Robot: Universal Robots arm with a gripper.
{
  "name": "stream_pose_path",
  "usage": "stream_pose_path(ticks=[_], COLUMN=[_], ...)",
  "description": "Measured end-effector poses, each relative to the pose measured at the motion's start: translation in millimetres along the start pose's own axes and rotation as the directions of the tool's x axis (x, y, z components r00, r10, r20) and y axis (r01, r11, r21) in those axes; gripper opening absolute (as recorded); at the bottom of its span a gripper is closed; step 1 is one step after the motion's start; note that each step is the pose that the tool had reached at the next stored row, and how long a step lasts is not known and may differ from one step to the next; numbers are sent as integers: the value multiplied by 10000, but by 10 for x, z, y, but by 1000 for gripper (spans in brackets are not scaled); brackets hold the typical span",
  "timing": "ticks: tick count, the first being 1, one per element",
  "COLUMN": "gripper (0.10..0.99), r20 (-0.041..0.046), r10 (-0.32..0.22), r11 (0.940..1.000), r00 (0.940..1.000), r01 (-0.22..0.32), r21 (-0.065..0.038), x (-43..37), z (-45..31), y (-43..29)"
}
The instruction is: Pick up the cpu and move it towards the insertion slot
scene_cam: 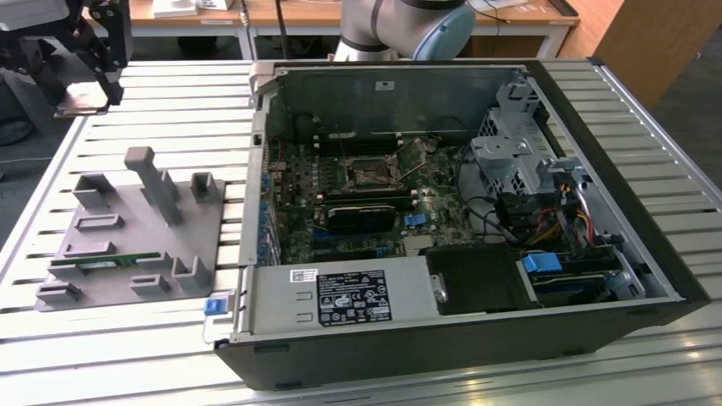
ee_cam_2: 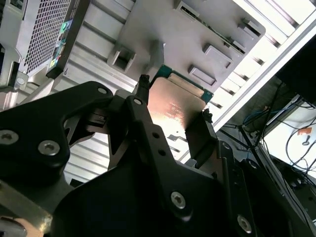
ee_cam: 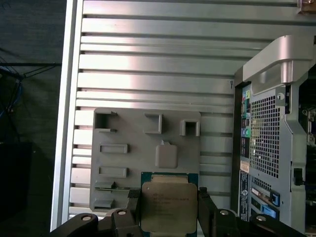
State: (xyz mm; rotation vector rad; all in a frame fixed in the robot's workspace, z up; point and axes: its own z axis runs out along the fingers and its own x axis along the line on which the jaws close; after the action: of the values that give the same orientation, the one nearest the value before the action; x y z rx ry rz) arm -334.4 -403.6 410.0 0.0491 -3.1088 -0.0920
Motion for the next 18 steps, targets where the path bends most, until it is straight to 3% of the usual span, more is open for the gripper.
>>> stream_pose_path(ticks=[18], gripper=[545], r20=[1], r10=[0], r11=[10000], r00=[10000], r01=[0], r21=[0], x=[-202], z=[-6], y=[-6])
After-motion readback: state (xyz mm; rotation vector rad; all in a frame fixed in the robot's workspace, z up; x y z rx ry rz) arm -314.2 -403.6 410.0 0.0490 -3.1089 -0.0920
